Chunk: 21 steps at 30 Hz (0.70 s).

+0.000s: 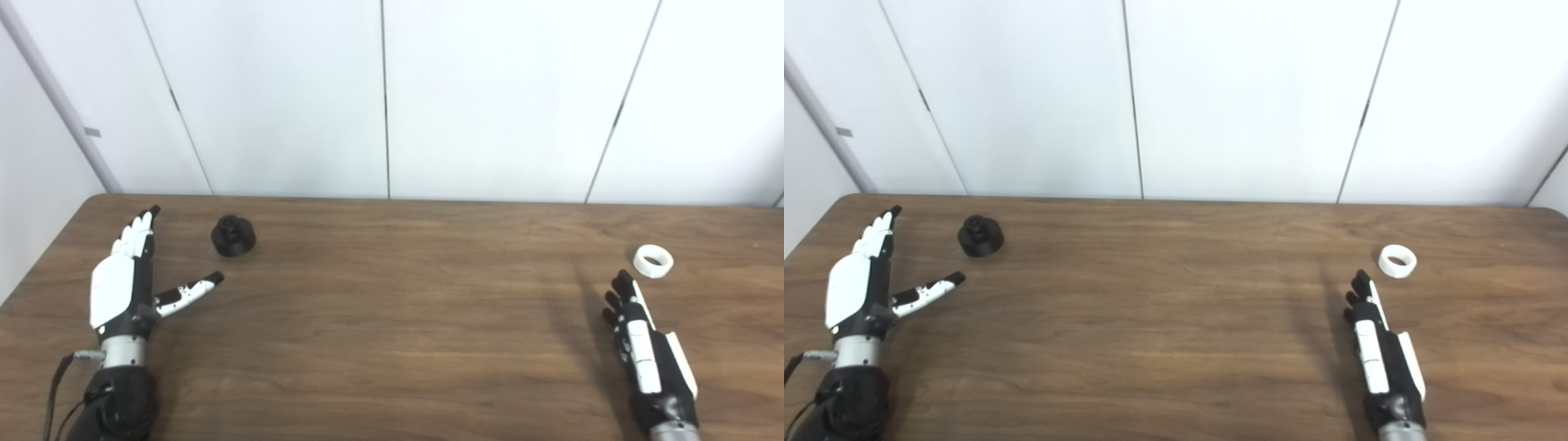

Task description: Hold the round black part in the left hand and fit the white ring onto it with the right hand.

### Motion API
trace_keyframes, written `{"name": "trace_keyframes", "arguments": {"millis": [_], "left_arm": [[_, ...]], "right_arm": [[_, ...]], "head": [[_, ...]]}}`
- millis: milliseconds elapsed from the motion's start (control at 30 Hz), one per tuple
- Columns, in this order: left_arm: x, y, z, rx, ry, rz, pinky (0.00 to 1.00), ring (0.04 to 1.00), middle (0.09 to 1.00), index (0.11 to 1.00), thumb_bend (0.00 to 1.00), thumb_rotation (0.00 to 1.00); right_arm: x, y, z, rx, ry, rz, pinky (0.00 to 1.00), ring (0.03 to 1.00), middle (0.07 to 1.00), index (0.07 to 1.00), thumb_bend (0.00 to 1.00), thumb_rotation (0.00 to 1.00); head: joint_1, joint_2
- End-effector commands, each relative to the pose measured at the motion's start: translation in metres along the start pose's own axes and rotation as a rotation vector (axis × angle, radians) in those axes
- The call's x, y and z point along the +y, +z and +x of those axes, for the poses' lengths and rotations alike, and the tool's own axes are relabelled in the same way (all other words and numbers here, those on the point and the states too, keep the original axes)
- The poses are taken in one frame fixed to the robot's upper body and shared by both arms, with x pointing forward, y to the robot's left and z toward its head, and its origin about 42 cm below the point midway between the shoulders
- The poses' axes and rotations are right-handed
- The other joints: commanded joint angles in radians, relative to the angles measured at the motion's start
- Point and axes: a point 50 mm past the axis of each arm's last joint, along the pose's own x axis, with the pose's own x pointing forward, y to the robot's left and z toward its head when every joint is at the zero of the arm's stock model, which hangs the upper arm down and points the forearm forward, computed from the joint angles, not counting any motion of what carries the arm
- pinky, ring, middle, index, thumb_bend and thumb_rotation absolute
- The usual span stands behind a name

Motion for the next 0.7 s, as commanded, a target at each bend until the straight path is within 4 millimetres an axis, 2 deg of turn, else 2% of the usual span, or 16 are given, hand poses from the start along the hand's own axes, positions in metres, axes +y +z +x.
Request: {"name": "trace_keyframes", "arguments": {"millis": [0, 133, 333, 667], "left_arm": [[0.002, -0.008, 0.004, 0.039, -0.037, -0.002, 1.00, 1.000, 1.000, 0.985, 0.87, 0.43], [0.006, -0.012, 0.016, 0.078, -0.114, -0.004, 1.00, 1.000, 1.000, 0.970, 0.91, 0.48], [0.007, -0.010, 0.033, 0.090, -0.185, 0.022, 0.96, 0.985, 1.000, 0.946, 0.95, 0.48], [0.001, -0.008, 0.052, 0.121, -0.256, 0.025, 1.00, 1.000, 1.000, 0.920, 0.96, 0.47]], "right_arm": [[-0.005, 0.008, 0.005, -0.048, 0.007, -0.008, 0.98, 0.988, 1.000, 1.000, 0.38, 1.00], [-0.008, 0.008, 0.006, -0.050, 0.006, -0.013, 0.98, 0.992, 1.000, 1.000, 0.38, 1.00], [-0.014, 0.008, 0.007, -0.045, 0.009, 0.004, 1.00, 1.000, 1.000, 1.000, 0.40, 1.00], [-0.020, 0.012, 0.008, -0.059, 0.022, 0.019, 1.00, 1.000, 1.000, 1.000, 0.35, 1.00]], "head": [[0.008, 0.001], [0.020, -0.001], [0.059, -0.004], [0.106, -0.010]]}}
